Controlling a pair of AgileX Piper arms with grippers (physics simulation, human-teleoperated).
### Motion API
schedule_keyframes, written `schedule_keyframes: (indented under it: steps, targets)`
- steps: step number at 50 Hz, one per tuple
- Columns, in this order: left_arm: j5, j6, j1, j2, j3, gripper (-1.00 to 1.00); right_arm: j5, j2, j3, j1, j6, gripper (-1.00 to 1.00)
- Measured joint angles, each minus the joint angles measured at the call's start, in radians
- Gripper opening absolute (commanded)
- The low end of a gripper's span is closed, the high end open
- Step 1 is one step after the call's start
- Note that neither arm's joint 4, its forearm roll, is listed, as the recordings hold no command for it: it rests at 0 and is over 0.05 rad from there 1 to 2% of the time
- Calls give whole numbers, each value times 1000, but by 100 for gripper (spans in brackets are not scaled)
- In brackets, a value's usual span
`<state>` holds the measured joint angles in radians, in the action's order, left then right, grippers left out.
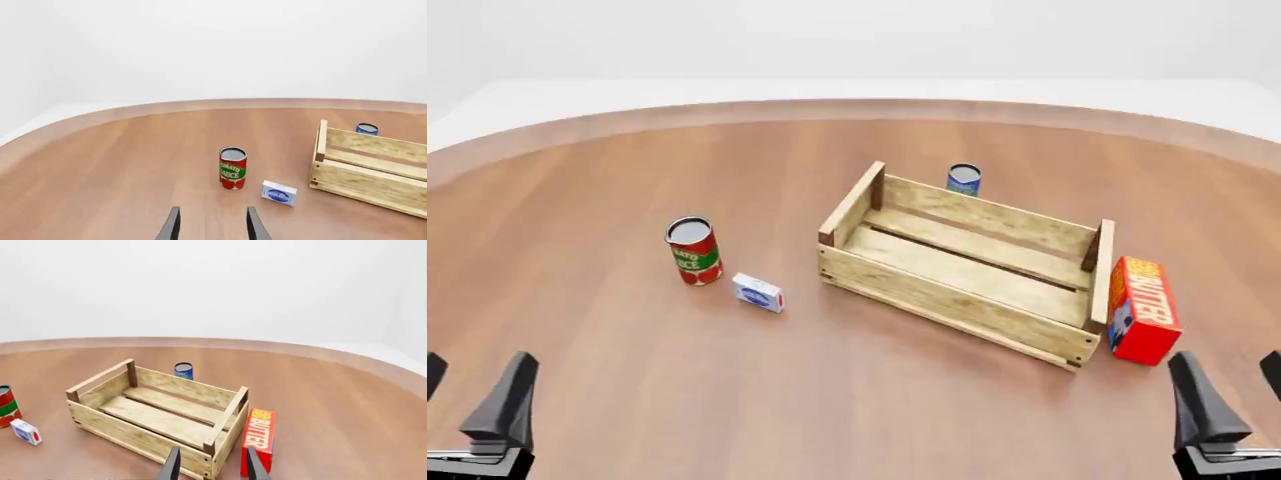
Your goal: Pick up the butter and put it in the tray.
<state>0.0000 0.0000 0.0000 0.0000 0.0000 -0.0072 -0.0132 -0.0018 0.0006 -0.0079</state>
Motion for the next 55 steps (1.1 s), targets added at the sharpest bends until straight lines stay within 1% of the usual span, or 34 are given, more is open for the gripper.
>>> schedule_keyframes:
  steps: [19,36,55]
  targets:
    - [0,0,0,0,0,100,-40,-64,-2,-42,-29,100]
    - [0,0,0,0,0,100,-136,-184,-5,-98,-47,100]
    - [0,0,0,0,0,100,-269,-351,-3,-163,-46,100]
